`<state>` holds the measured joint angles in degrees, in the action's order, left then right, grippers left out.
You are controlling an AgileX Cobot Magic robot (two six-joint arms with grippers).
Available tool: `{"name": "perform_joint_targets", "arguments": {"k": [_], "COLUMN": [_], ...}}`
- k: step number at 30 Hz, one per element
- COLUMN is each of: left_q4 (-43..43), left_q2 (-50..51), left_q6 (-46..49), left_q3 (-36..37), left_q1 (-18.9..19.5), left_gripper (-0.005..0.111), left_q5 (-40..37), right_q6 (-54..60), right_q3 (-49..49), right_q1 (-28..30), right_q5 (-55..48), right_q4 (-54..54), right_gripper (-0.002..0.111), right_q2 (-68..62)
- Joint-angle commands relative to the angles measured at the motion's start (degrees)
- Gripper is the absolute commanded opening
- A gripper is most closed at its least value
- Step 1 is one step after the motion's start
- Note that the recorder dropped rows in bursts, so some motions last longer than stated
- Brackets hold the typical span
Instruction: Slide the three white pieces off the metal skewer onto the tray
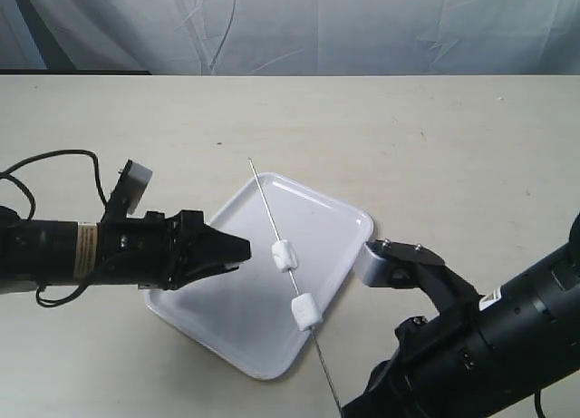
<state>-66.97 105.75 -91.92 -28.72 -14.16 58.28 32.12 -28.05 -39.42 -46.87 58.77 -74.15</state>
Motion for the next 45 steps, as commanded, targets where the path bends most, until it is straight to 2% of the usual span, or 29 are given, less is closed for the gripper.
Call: {"name": "perform_joint_targets", "arguments": {"k": [1,6,10,13,17,21,24,31,45], "left_q4": [2.1,-4.3,-7.6,-8.0,-6.8,-5.1,-4.8,-5.3,-5.0], "left_q2": [0.1,0.1,0.1,0.1,0.1,0.1,0.1,-0.7,-5.4], "left_q6": [0.8,0.7,0.7,0.7,-0.2,-0.8,-0.8,-2.3,-7.2], "left_q3": [-1.8,-2.5,-2.5,-2.5,-2.8,-2.8,-2.8,-2.8,-2.8], "left_q1": [-0.3,-0.3,-0.3,-0.3,-0.1,0.0,0.0,0.0,-0.9], "left_gripper": [0.034,0.036,0.056,0.062,0.058,0.057,0.057,0.057,0.057], "left_q5": [1.5,-7.0,-10.0,-8.9,-2.3,8.0,11.3,11.7,11.7], "right_q6": [0.0,0.0,0.0,0.0,0.0,0.0,0.0,0.0,2.3], "right_q3": [0.2,0.2,0.2,0.2,0.2,0.2,0.2,0.2,0.2], "right_q1": [0.0,0.0,0.0,0.0,0.0,0.0,0.0,0.0,0.0], "right_q5": [0.6,0.5,0.3,0.3,0.3,1.5,2.8,6.4,6.6], "right_q4": [1.6,2.3,2.3,2.3,2.3,2.3,2.3,4.9,10.7], "right_gripper": [-0.001,-0.001,-0.001,-0.001,-0.001,-0.001,-0.001,-0.001,-0.001], "right_q2": [0.5,0.5,0.5,0.5,0.5,0.5,0.5,0.5,0.5]}}
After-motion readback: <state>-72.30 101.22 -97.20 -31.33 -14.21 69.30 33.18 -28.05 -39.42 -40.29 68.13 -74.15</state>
